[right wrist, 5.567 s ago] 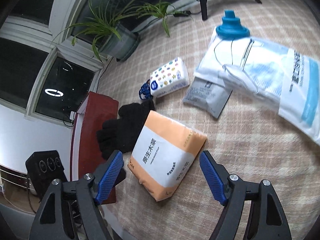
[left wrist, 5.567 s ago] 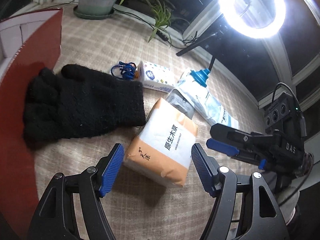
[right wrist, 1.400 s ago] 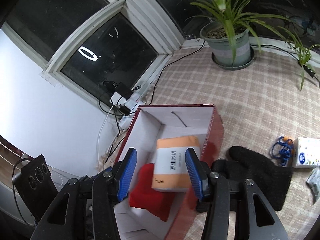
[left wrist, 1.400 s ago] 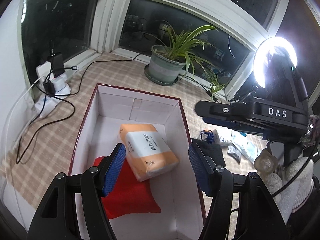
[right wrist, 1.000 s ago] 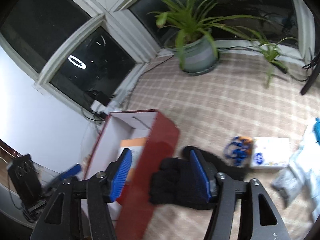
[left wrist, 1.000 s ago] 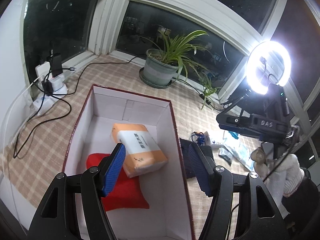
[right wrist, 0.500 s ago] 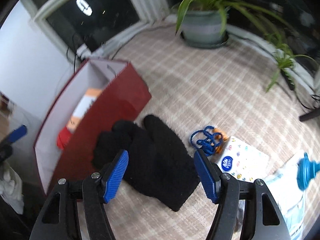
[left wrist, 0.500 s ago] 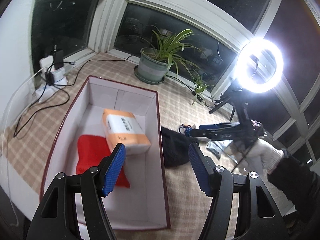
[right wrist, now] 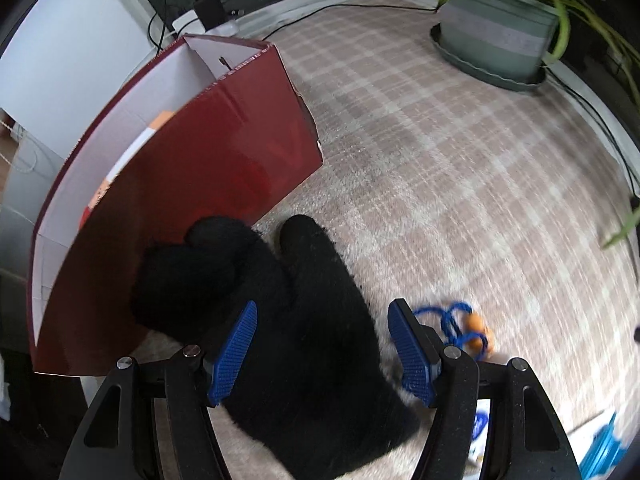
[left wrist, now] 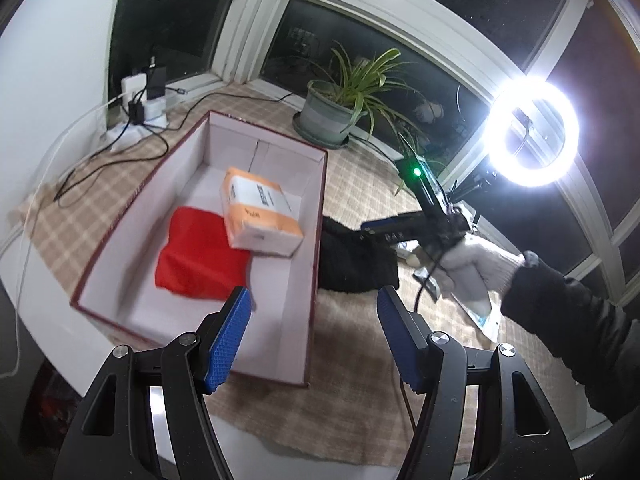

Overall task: Organize soft objects
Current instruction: 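Move the right tool to the black glove and grasp its cuff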

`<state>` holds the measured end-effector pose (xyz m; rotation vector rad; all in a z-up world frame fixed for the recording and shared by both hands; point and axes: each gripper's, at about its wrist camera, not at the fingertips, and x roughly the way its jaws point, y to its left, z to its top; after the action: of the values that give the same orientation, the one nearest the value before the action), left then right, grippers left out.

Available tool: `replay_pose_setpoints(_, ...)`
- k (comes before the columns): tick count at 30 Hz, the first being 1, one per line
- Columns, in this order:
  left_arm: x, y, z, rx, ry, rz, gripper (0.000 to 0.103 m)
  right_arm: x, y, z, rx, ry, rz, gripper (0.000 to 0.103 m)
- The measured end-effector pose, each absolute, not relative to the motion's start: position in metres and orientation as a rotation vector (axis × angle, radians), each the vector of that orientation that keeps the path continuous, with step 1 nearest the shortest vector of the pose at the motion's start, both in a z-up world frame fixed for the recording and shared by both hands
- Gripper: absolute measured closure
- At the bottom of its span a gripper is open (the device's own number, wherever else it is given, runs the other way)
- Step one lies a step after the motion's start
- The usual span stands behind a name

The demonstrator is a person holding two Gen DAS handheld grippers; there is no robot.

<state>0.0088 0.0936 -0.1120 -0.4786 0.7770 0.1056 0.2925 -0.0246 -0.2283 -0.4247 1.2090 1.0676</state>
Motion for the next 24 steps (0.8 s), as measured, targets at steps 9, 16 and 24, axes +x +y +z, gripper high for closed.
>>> replay_pose_setpoints(9,0.005,0.075,-0.117,-0.494,0.800,0.129,0.039,0.302,-0.010,-0.239,-0.448,1.223,1.130,0.039)
replay_pose_setpoints(16,0.003,0.066,-0.114,-0.476,0.800,0.131,0.039,0.281,-0.007,-0.237,-0.473,1.239,1.196,0.047)
replay_pose_setpoints(24,0.009,0.053,-0.121,-0.466,0.816,0.088,0.039,0.245,-0.041,-0.240,-0.510,1.279,1.197,0.055)
